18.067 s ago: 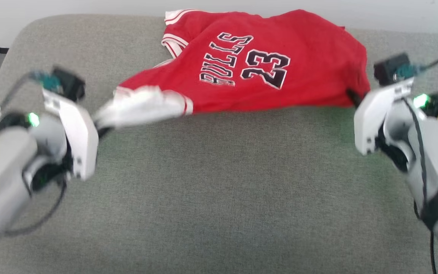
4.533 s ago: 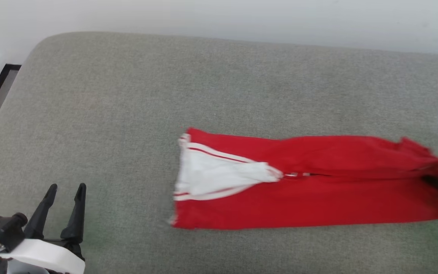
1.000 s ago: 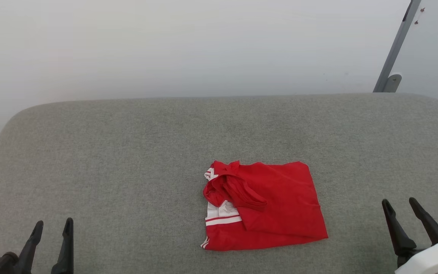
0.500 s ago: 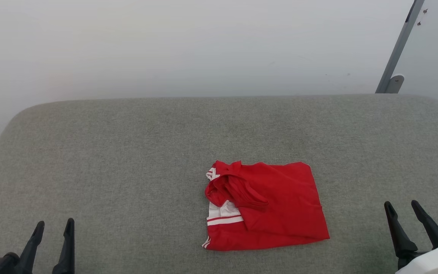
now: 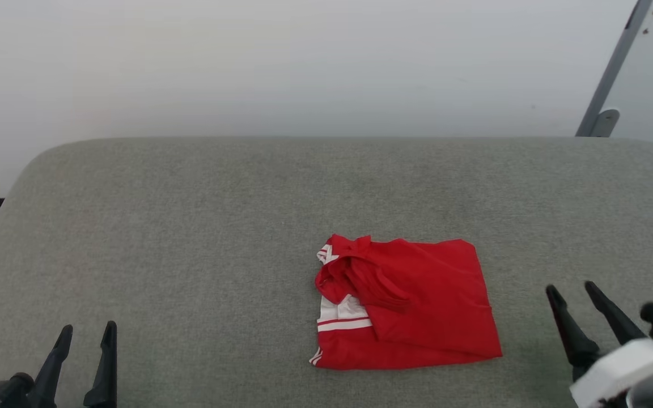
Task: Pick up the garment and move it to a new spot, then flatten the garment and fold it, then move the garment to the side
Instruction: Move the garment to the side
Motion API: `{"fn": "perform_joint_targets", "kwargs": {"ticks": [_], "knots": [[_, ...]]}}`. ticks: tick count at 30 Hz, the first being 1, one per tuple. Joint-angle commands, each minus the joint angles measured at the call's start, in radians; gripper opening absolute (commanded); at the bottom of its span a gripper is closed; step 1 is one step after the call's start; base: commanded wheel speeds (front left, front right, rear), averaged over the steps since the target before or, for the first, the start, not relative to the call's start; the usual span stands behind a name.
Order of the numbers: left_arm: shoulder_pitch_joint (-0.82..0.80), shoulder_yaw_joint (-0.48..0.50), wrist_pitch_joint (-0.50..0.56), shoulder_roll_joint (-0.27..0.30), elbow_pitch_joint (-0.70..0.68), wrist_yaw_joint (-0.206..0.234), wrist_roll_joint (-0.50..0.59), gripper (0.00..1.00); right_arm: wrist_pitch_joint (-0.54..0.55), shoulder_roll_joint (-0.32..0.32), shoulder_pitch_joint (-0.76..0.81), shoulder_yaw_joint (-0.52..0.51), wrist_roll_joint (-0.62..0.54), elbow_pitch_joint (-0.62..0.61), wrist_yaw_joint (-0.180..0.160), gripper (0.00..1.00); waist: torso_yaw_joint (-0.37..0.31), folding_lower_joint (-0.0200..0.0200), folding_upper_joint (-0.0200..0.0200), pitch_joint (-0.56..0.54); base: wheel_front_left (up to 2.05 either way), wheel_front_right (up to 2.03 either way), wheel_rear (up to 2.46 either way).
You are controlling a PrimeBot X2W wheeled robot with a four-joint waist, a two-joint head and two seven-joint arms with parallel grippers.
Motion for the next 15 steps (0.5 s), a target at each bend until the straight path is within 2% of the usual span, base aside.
{"fn": "perform_joint_targets", "kwargs": {"ticks": [1,8,15], "knots": [[-0.014,-0.002,-0.005,-0.002,-0.003,-0.003,-0.009,1.0,0.035,0.002,-0.03,0.02,0.021,-0.01,0.0,1.0,0.011,0.0,-0.0001,0.011,0.0,0.0,0.0],[-0.022,-0.021,-0.005,-0.007,0.003,-0.003,-0.02,1.0,0.183,-0.038,-0.119,0.086,0.051,-0.002,0.0,1.0,0.043,0.0,-0.0001,0.044,0.0,0.0,0.0],[-0.065,-0.043,-0.005,-0.01,0.008,-0.003,-0.039,1.0,0.393,-0.082,-0.219,0.115,0.095,0.043,0.0,1.0,0.09,0.0,-0.0001,0.106,0.0,0.0,0.0]]}}
